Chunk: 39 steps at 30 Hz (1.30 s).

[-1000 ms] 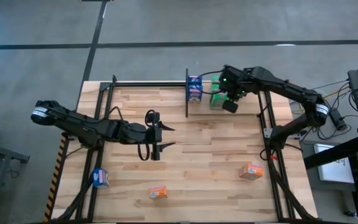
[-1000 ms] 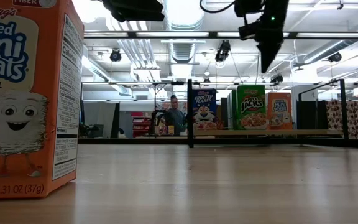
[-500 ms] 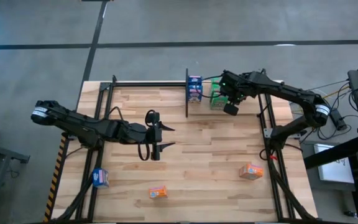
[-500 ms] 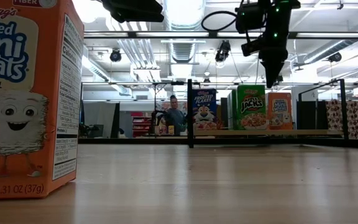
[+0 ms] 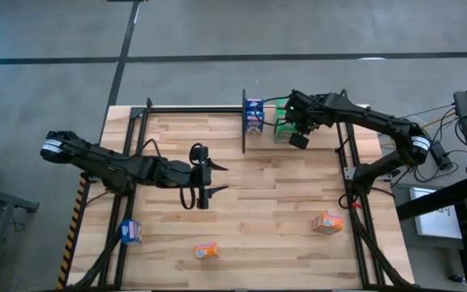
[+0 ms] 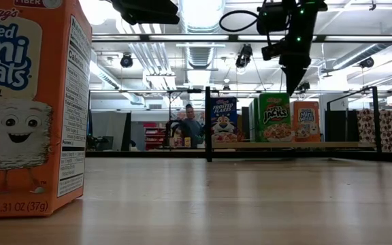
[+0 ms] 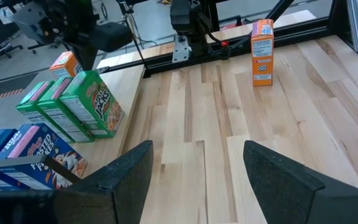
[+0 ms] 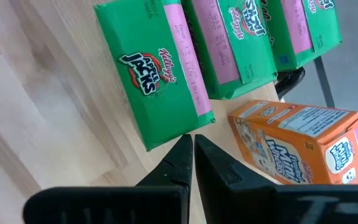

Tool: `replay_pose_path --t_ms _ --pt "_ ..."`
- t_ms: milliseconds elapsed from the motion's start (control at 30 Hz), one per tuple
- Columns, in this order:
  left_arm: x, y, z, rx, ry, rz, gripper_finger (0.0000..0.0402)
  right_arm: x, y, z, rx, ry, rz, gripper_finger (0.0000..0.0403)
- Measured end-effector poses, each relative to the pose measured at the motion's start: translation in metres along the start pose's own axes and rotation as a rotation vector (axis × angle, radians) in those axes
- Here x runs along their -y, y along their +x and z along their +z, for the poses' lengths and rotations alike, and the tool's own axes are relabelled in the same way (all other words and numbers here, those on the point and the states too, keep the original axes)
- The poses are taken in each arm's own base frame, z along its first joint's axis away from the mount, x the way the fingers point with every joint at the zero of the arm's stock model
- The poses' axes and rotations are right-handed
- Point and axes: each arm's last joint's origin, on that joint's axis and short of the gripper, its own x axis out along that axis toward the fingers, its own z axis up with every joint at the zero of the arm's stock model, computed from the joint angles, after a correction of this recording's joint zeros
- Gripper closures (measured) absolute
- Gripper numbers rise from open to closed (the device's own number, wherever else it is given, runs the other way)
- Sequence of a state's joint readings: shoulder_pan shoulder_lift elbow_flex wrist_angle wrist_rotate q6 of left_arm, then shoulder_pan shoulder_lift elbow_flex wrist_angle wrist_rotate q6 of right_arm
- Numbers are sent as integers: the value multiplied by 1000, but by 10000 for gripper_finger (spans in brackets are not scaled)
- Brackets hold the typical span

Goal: Stack cereal on shelf
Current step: Put the green cereal box on the shelf aligned with the other green cereal box on the shelf, then put the right orange cereal box on the shelf aligned with the other orange cereal box on the shelf

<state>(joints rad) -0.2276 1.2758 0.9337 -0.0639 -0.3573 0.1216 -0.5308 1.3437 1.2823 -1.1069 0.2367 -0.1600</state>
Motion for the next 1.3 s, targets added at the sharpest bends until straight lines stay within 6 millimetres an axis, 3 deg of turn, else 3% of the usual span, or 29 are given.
replay_pose_path --t_ms 767,1033,1300 --pt "0 0 0 0 0 0 168 0 -3 2 12 6 8 394" --pt "0 0 0 0 0 0 168 -7 -40 1 51 63 47 394" --pt "0 0 0 0 0 0 168 -45 -73 -11 123 124 345 394"
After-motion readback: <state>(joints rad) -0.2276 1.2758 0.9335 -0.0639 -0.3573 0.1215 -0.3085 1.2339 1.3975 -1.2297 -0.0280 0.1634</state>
